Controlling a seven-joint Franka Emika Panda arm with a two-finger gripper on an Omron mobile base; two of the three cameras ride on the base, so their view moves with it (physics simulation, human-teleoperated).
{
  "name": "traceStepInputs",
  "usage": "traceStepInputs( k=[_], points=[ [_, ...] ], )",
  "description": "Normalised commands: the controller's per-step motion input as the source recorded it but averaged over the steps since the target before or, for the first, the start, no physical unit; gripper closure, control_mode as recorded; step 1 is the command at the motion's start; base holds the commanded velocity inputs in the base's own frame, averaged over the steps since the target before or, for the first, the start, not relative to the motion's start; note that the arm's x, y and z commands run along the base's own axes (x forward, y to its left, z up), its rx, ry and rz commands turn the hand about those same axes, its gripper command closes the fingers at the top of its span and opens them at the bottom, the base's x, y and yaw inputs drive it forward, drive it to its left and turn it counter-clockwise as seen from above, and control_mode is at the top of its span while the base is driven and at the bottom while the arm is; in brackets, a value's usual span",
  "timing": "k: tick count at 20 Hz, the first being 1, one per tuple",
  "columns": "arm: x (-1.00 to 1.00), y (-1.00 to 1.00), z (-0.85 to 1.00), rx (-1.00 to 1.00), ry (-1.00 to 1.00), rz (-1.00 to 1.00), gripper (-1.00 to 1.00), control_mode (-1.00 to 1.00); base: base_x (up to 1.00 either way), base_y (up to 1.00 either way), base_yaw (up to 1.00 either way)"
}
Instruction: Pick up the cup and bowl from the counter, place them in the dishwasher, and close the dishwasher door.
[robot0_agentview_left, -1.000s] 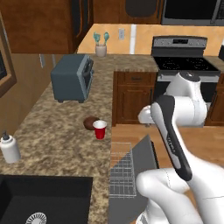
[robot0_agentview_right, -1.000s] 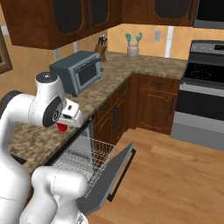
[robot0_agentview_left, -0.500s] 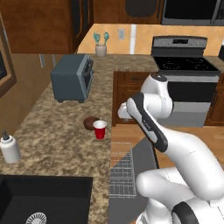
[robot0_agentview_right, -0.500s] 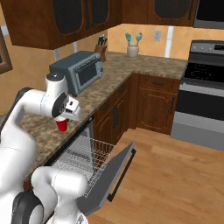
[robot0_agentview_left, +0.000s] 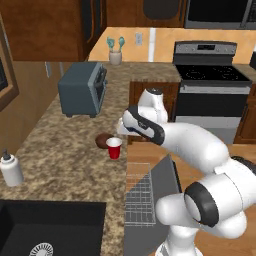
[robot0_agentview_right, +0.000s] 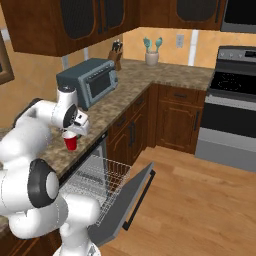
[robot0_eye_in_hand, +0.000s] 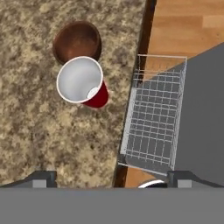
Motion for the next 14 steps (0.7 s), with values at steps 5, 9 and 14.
traceStepInputs(
  k=[5, 9, 14],
  points=[
    [0.57, 0.33, -0.3, 0.0, 0.07, -0.01, -1.0, -1.0, 0.0, 0.0, 0.0],
    [0.45, 0.2, -0.36, 0.0, 0.0, -0.03, -1.0, -1.0, 0.0, 0.0, 0.0],
    [0.27, 0.01, -0.46, 0.0, 0.0, 0.0, -1.0, -1.0, 0.0, 0.0, 0.0]
  ],
)
